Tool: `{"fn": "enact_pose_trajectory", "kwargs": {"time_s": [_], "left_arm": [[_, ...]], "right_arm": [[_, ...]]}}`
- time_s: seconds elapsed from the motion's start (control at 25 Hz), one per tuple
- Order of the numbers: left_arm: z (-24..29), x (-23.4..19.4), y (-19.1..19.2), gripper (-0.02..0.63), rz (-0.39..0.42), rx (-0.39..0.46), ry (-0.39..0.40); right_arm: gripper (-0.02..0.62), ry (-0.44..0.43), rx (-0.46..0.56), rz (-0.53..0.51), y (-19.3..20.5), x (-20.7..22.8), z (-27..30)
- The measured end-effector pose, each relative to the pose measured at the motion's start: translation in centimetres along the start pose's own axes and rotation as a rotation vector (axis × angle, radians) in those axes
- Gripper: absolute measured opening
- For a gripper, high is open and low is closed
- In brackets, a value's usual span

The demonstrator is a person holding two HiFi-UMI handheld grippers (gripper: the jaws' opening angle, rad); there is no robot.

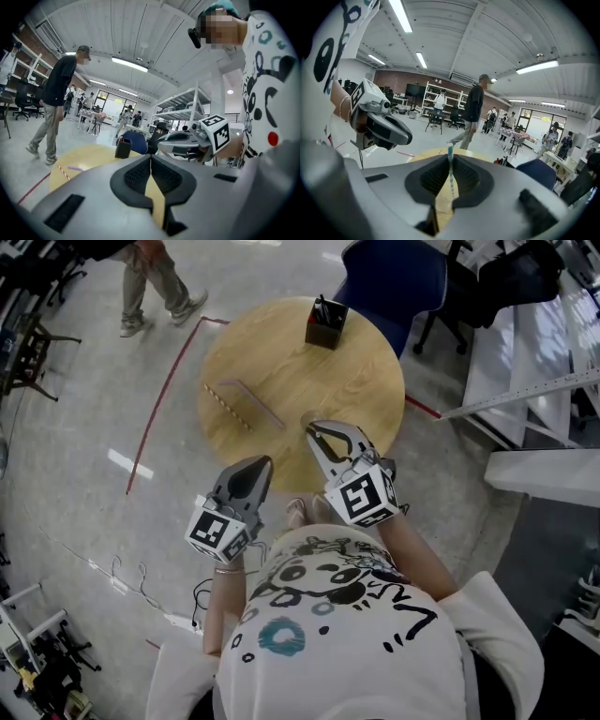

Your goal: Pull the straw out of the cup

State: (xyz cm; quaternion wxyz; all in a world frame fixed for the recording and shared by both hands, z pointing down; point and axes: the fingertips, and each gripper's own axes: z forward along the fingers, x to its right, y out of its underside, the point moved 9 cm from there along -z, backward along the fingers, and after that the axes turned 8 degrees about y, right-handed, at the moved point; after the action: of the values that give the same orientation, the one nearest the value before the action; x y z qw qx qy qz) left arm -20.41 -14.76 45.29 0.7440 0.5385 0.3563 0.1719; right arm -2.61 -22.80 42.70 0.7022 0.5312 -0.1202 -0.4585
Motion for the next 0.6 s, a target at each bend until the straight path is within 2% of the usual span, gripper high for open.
{"fn": "enact_pose_trajectory", "kwargs": {"time_s": [0.4, 0.6], "left_arm": [[0.4, 0.9, -0.6, 0.017, 0.019, 0.01, 0.023], [0.4, 1.4, -0.8, 0.017, 0.032, 0.009, 0.029]], "right_arm": [[0.041, 0.014, 0.074, 0.065, -3.1, 1.8, -3.8], [0.041, 0.03, 0.116, 0.044, -4.6, 2.2, -5.7]]}}
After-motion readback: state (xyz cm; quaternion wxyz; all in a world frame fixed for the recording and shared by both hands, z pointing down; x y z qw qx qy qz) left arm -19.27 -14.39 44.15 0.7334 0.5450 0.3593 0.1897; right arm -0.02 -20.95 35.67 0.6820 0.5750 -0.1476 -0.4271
